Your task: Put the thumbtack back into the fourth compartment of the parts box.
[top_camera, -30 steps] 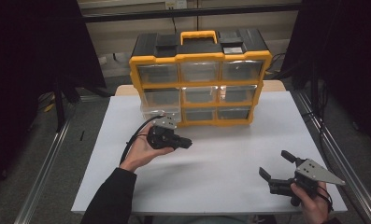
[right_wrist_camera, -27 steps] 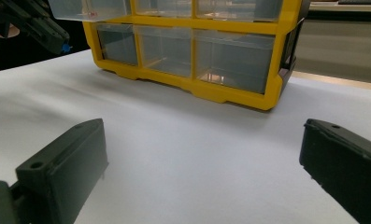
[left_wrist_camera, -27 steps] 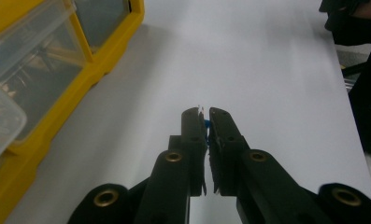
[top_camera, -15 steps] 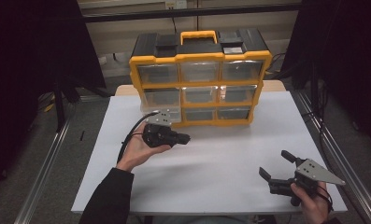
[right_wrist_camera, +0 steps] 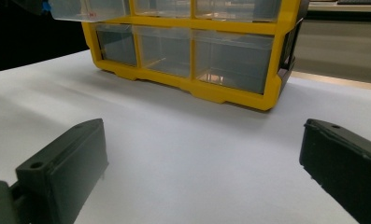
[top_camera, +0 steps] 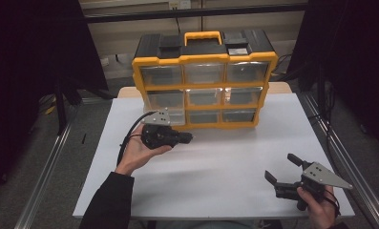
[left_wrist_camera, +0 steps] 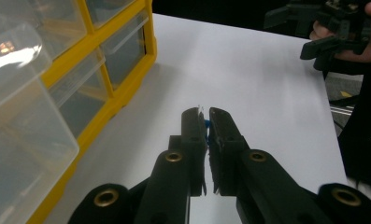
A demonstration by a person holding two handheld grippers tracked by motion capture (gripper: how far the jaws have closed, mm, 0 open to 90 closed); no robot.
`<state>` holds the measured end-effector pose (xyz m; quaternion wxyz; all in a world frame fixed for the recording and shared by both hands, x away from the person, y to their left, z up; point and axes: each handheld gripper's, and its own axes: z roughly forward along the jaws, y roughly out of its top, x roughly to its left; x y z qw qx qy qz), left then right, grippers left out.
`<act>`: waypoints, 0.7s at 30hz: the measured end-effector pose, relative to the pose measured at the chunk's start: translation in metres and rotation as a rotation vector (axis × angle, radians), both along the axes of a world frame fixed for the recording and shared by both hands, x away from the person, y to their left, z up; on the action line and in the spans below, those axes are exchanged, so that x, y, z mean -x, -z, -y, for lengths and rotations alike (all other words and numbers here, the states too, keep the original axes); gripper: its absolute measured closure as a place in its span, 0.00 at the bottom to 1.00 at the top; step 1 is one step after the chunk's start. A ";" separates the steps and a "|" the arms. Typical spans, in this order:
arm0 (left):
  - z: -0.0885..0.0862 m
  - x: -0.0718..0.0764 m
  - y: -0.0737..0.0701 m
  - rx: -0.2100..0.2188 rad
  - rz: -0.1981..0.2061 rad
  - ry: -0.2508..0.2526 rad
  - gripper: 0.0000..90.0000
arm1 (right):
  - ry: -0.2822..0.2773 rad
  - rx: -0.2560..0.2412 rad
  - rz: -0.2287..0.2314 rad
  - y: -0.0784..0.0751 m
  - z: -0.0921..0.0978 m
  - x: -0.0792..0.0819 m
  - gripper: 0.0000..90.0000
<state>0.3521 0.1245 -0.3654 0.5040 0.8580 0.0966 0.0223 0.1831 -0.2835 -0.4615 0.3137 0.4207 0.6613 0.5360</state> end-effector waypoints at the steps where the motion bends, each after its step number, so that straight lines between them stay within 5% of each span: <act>1: 0.000 0.000 -0.003 -0.001 0.006 0.003 0.95 | -0.001 0.001 -0.002 0.000 0.000 0.000 0.01; 8: -0.007 0.003 -0.013 0.031 -0.009 -0.003 0.95 | -0.003 0.000 -0.002 0.000 0.001 0.001 0.01; 21: -0.017 0.001 -0.032 0.024 0.000 0.009 0.95 | -0.002 0.000 0.000 0.000 0.000 0.000 0.01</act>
